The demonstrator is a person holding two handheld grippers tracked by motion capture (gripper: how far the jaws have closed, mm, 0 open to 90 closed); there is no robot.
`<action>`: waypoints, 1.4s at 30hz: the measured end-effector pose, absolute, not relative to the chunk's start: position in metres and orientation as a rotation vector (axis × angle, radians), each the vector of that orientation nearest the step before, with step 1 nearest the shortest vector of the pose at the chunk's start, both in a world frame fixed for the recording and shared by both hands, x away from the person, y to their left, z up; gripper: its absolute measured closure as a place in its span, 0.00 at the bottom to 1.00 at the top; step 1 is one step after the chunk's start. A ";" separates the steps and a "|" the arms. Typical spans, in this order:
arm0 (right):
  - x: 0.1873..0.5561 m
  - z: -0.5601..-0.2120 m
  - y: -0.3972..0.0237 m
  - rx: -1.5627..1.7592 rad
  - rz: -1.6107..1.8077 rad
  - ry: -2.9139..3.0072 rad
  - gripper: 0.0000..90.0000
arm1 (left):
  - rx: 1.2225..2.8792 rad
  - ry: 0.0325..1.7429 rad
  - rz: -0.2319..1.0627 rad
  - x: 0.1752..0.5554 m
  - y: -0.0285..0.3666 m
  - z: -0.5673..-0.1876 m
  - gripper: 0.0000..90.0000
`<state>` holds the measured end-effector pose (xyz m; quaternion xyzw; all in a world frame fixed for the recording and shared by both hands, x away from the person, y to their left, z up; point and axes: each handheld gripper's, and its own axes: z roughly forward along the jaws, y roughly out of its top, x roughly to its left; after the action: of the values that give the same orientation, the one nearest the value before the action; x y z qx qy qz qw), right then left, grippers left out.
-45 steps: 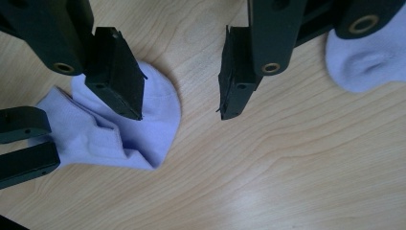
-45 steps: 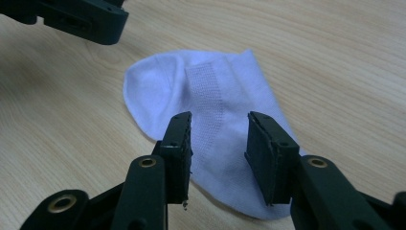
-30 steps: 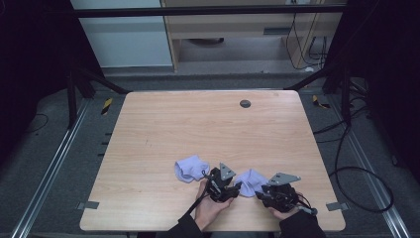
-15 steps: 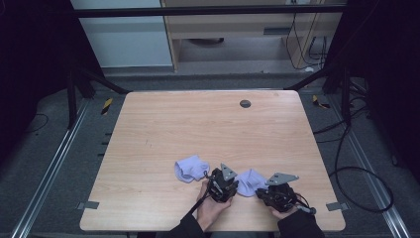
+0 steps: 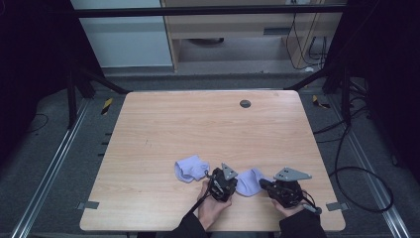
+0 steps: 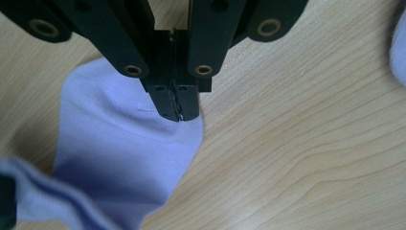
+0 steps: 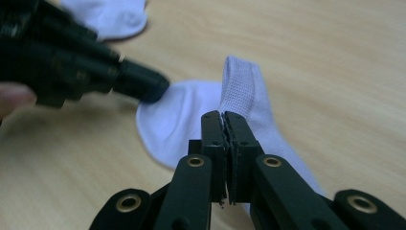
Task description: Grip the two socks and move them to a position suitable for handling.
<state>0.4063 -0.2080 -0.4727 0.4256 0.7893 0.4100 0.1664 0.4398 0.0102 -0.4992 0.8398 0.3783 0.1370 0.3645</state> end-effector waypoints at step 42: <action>0.430 -0.442 -0.224 1.221 1.207 1.899 0.51 | 2.025 0.947 0.486 0.441 0.109 -0.435 0.59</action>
<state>0.4304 -0.2243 -0.4419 0.4570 0.7107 0.4516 0.2866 0.4409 0.1087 -0.4352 0.8056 0.3769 0.1935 0.4141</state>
